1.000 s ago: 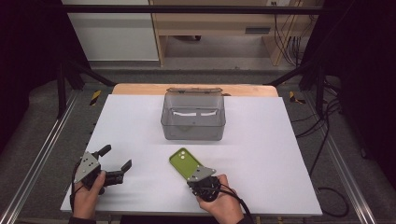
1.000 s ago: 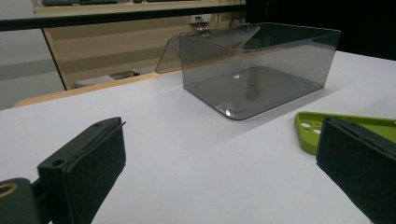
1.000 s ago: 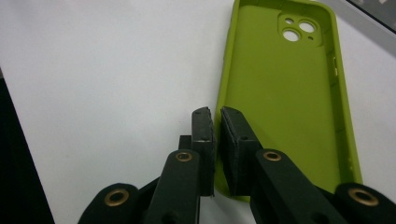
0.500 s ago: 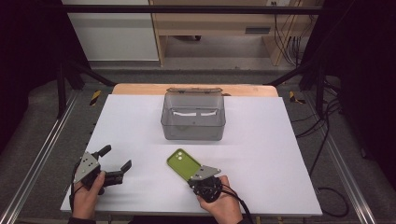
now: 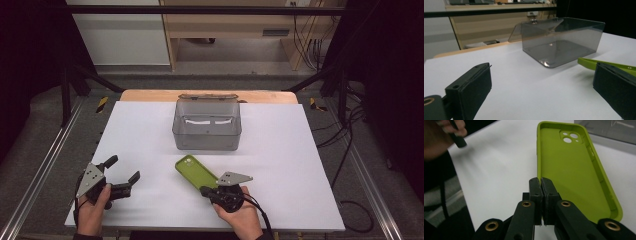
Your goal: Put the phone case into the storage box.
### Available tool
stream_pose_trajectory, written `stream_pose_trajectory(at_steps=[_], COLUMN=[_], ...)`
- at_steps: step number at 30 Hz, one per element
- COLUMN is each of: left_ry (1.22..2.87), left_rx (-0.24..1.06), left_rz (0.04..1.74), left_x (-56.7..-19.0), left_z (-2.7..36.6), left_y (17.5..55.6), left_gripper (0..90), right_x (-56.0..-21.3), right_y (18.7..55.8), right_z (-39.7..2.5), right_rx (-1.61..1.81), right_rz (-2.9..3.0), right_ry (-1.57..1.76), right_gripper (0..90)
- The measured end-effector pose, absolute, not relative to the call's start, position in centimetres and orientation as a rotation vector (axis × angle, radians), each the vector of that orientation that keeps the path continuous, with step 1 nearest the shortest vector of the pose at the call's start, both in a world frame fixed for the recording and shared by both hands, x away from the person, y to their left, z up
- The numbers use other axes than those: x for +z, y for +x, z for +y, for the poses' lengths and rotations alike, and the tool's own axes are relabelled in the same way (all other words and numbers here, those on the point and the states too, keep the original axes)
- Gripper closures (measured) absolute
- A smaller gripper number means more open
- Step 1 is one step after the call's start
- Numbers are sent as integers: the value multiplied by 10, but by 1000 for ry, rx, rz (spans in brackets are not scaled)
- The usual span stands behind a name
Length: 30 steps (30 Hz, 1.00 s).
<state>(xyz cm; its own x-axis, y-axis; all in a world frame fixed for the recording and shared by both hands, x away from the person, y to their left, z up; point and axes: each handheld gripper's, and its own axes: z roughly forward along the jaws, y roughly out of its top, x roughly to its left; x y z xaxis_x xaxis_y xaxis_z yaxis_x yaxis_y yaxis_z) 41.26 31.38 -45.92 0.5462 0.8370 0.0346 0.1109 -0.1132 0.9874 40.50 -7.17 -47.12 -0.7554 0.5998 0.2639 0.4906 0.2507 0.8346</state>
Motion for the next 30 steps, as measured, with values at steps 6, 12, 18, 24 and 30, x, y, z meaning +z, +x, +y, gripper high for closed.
stream_pose_trajectory(at_steps=[6, 12, 18, 24, 30], left_ry=[1507, 1459, 1440, 1436, 1455], left_rx=[753, 720, 687, 648, 657], left_rz=[860, 859, 865, 866, 806], left_x=[-452, -448, -446, -439, -422], left_z=[309, 299, 289, 276, 256], left_y=[403, 397, 394, 396, 413], left_gripper=[20, 20, 18, 10, 10], right_x=[-462, -457, -451, -439, -425], right_y=[403, 400, 398, 401, 413], right_z=[-78, -78, -81, -86, -85], right_rx=[1679, 1783, 1813, 1876, 1921], right_rz=[2313, 2243, 2168, 2089, 2002], right_ry=[1012, 955, 961, 932, 899], right_gripper=[882, 881, 881, 881, 881])
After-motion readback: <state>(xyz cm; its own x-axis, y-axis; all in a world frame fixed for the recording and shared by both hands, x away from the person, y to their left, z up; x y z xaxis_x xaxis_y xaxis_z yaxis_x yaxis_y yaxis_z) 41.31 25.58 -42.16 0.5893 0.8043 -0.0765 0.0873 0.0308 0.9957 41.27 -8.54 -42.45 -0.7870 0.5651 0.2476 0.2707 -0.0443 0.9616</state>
